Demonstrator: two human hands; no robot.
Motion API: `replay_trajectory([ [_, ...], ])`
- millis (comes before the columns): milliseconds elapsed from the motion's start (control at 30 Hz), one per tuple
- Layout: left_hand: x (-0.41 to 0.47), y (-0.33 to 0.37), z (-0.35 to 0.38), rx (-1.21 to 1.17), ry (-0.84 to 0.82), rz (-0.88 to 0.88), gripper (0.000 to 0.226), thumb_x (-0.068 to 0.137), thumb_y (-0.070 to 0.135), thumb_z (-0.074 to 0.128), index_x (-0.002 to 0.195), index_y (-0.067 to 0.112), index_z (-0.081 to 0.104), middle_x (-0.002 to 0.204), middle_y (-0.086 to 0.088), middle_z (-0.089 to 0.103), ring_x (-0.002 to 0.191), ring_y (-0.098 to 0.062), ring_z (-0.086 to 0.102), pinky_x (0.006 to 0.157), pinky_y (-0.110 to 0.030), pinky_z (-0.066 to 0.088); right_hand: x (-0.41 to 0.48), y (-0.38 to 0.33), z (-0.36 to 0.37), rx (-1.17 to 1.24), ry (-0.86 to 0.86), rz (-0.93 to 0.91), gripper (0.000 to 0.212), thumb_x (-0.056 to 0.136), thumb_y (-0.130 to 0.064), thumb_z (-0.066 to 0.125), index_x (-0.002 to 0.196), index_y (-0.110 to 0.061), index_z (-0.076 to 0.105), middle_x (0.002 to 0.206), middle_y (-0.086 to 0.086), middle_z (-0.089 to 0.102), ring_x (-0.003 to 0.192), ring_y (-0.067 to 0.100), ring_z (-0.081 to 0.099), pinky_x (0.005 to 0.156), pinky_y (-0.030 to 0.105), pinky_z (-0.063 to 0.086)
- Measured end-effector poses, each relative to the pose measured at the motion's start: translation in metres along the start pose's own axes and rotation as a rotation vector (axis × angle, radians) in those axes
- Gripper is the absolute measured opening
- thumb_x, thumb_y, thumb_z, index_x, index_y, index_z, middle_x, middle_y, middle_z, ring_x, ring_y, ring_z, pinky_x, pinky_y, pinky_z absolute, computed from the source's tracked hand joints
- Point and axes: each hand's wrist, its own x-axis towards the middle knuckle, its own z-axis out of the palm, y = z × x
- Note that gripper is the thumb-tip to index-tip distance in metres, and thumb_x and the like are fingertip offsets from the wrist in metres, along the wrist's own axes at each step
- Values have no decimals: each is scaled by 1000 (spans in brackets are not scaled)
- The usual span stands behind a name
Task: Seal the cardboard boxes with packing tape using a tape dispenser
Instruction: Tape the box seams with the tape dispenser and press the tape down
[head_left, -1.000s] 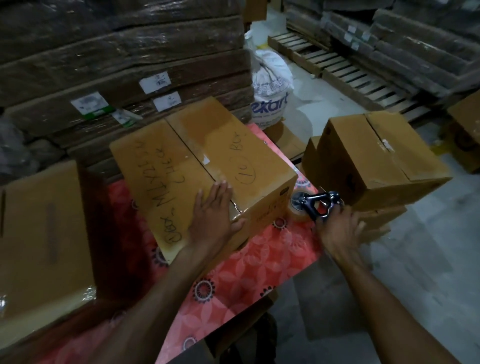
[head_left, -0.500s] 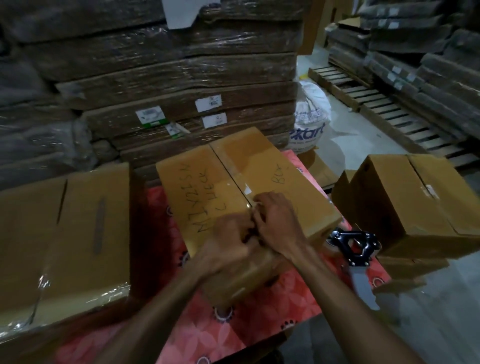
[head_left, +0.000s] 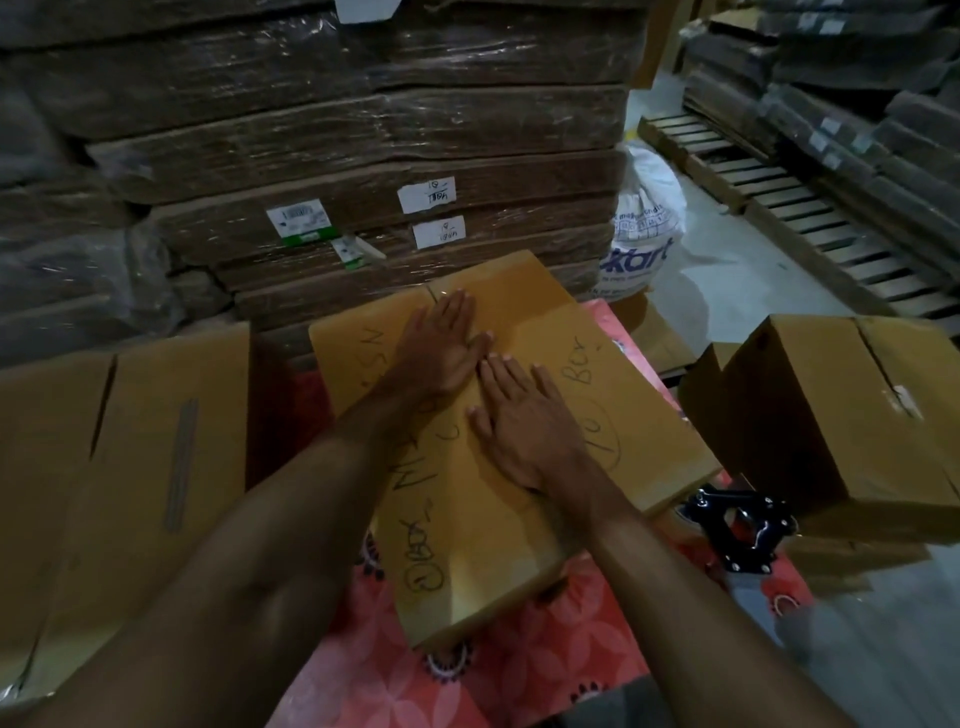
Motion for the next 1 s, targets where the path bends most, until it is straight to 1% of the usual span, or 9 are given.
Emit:
replay_trajectory([
  [167,32,-22,-6,-10,35,-90,79,100,67,13,161,17,4,169,-4,1,155,-23,0,123,-48,0,-39,-1,1,40,56,15,63,105,-47,19,159,-14,21,166,2,21,154,16,16,125,46,12],
  [300,51,-43,-14,-66,91,-252,102,86,86,12,158,14,18,165,-14,20,151,-34,18,121,-57,10,-89,-5,4,68,42,91,61,105,-47,20,159,-19,21,166,-5,19,154,13,14,123,46,8],
  [400,59,-50,-17,-79,84,-268,113,77,94,7,148,11,36,156,-20,35,144,-39,33,116,-63,22,-124,-10,7,90,78,170,58,105,-47,23,158,-24,27,165,-8,24,153,13,17,122,49,11],
  [567,56,-60,-14,-33,90,-264,111,77,94,3,144,17,45,146,-23,46,133,-42,46,109,-62,36,-133,3,12,74,98,195,52,104,-45,24,155,-35,33,161,-17,30,152,14,23,123,50,9],
  [700,73,-152,30,-302,65,-456,102,62,105,22,131,35,47,122,-12,65,100,-36,67,89,-57,52,-106,55,3,32,22,133,49,104,-51,15,152,-51,27,163,-19,22,155,17,11,122,52,-1],
  [767,45,-161,25,-366,74,-484,89,68,101,29,128,39,49,114,-4,69,93,-32,68,87,-50,53,-90,82,-5,92,-8,113,51,102,-58,8,151,-56,23,165,-18,16,155,18,4,122,53,-4],
  [833,-15,-122,-9,-344,145,-487,72,84,87,36,127,32,54,112,0,68,97,-33,66,82,-37,49,-73,104,-13,142,-18,141,56,98,-64,7,150,-55,27,167,-10,16,155,24,4,123,56,4],
  [900,-62,-100,-25,-260,195,-463,66,91,75,38,128,24,57,116,-10,68,102,-38,65,79,-41,48,-58,118,-23,157,16,256,60,98,-67,11,151,-48,32,166,4,21,152,36,14,119,58,20],
  [1000,-106,-87,-26,-72,188,-446,72,99,67,30,146,15,41,127,-23,62,109,-46,61,88,-52,49,-52,112,-35,274,159,481,53,103,-54,37,147,-27,42,150,17,38,131,42,44,102,49,43],
])
